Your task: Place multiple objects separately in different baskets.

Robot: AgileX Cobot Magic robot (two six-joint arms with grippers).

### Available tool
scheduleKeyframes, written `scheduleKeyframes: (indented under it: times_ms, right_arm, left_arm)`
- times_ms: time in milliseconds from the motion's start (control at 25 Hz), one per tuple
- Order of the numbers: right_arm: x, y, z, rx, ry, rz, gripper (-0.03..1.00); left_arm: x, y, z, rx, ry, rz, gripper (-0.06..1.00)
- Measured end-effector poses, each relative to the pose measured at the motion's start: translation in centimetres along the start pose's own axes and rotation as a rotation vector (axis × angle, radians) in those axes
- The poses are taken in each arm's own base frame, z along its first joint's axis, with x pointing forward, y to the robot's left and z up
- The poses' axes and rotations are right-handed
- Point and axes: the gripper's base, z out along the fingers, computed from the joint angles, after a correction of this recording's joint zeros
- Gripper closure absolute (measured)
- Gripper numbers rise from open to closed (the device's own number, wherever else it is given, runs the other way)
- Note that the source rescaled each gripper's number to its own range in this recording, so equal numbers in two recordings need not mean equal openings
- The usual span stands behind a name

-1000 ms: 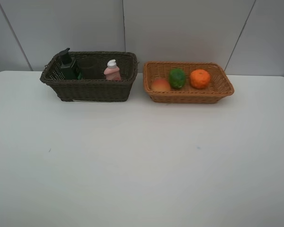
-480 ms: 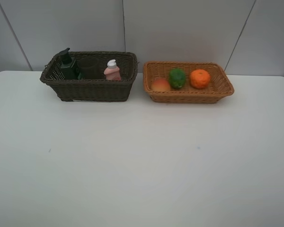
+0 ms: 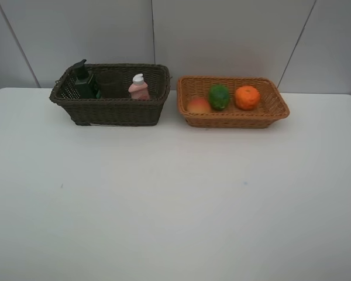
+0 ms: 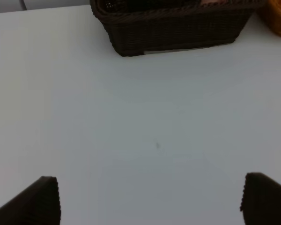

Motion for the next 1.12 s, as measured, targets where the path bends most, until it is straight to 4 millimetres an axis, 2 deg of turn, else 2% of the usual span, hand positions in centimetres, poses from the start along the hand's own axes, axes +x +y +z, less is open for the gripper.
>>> scheduleKeyframes:
  times_ms: [280, 1120]
  right_arm:
    - [0.00, 0.00, 0.00, 0.000, 0.000, 0.000, 0.25]
    - [0.00, 0.00, 0.00, 0.000, 0.000, 0.000, 0.25]
  left_arm:
    - [0.02, -0.15, -0.02, -0.110, -0.002, -0.072, -0.05]
    - [0.01, -0.31, -0.01, -0.100, -0.002, -0.083, -0.05]
